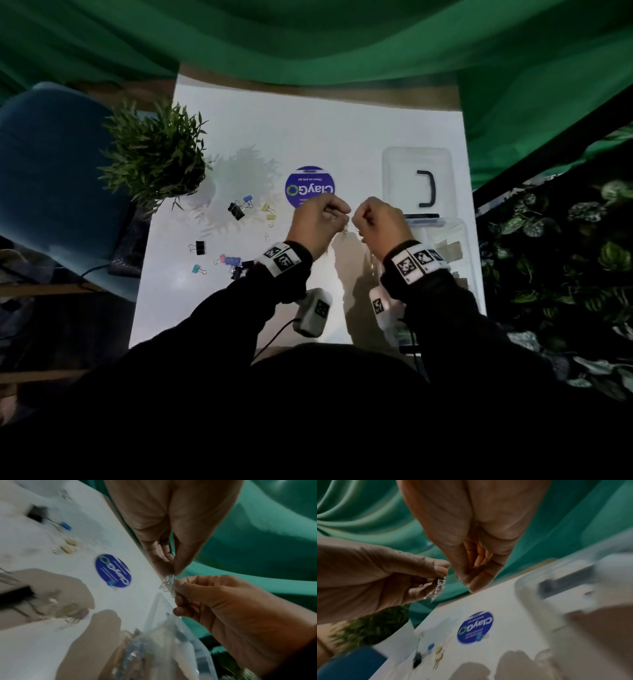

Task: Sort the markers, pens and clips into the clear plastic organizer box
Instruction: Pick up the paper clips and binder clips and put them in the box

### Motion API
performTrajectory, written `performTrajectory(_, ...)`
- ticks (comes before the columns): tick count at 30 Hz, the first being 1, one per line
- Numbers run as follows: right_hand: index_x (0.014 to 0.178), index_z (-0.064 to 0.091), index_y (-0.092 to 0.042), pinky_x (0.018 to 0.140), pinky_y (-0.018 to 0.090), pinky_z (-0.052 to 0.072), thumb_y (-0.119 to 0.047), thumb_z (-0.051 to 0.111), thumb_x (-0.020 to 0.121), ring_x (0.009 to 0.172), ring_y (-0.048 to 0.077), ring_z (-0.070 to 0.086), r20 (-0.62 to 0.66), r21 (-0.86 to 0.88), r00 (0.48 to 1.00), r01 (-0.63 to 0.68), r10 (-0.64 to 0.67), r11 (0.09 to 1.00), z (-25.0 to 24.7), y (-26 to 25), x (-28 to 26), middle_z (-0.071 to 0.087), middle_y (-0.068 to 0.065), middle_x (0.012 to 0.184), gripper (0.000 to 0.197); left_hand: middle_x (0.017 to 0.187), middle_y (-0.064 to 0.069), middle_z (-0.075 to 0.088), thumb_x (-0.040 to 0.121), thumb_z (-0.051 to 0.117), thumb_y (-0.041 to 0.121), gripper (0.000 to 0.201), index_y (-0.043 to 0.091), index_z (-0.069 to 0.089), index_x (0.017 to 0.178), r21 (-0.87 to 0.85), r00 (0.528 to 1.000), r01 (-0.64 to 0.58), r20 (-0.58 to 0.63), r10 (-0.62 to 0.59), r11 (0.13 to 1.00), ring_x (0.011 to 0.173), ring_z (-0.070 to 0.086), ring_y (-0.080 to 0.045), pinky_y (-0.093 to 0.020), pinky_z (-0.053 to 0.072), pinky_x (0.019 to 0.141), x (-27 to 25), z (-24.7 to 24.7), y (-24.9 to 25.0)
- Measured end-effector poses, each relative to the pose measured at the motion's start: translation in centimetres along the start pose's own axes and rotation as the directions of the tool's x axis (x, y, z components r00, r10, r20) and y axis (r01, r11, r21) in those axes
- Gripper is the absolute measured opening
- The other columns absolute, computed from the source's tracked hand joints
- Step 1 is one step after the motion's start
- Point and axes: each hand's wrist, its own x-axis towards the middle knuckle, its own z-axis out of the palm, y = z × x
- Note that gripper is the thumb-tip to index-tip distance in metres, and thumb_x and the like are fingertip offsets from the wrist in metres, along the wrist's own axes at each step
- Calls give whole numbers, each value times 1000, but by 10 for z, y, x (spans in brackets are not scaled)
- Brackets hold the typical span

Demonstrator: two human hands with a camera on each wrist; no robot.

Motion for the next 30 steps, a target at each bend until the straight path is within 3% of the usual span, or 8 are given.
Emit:
performTrajectory(5,84,62,-11,68,35,57,-13,58,89,70,23,66,-180,-13,972,-159,154,987,-42,53,-17,68,7,77,6,74,2,65,78,66,6,9,12,65,85,1,987,-85,136,84,996,66,61,-12,-26,53,69,-3,66,27)
performTrajectory(9,92,63,-14,75,42,57,-15,55,91,79,29,66,-97,-183,961,-272,258,945,-45,76,-18,69,10,85,8,86,-6,68,82,58,3,12,10,64,91,100,968,-146,220,122,984,73,63,-16,-27,53,70,-3,101,27)
performTrajectory(12,103,64,-11,84,43,53,-7,51,91,96,32,63,-81,-249,974,-226,212,942,-47,73,-18,69,13,101,18,92,-4,67,84,58,4,17,12,63,97,165,940,-229,292,174,959,81,63,-18,-30,53,75,-2,98,23)
performTrajectory(16,109,62,-8,85,38,52,0,53,89,92,26,62,-135,-209,991,-45,16,977,-31,38,-10,63,13,106,23,90,-2,66,84,56,5,15,15,64,92,186,976,-189,147,163,964,76,61,-17,-26,49,71,3,49,-10)
performTrajectory(19,107,60,-13,83,31,49,-9,59,86,83,20,57,86,-134,994,72,-61,988,10,-3,-3,58,10,105,21,90,-7,64,80,56,5,16,15,64,89,351,998,-52,37,42,935,79,60,-23,-24,43,69,8,-11,-64)
performTrajectory(23,115,53,-9,81,40,48,-20,56,90,97,32,58,438,-303,895,232,-81,924,94,-42,1,51,13,113,27,92,-15,56,78,65,10,15,11,62,92,665,994,47,44,-102,746,86,56,-31,-32,41,74,-1,-86,-128)
performTrajectory(26,121,48,-10,78,43,50,-17,61,87,105,35,55,532,-429,842,357,-87,830,143,-39,1,47,15,117,38,95,-17,57,76,71,19,26,11,61,99,837,980,24,87,-177,546,88,56,-37,-41,45,74,-10,-114,-154)
performTrajectory(30,123,49,-7,75,43,51,-4,62,83,107,35,51,571,-512,817,429,-79,744,167,-22,-3,43,16,121,42,93,-18,60,80,68,20,21,9,63,98,870,977,-41,137,-162,492,87,58,-38,-38,36,68,-18,-120,-171)
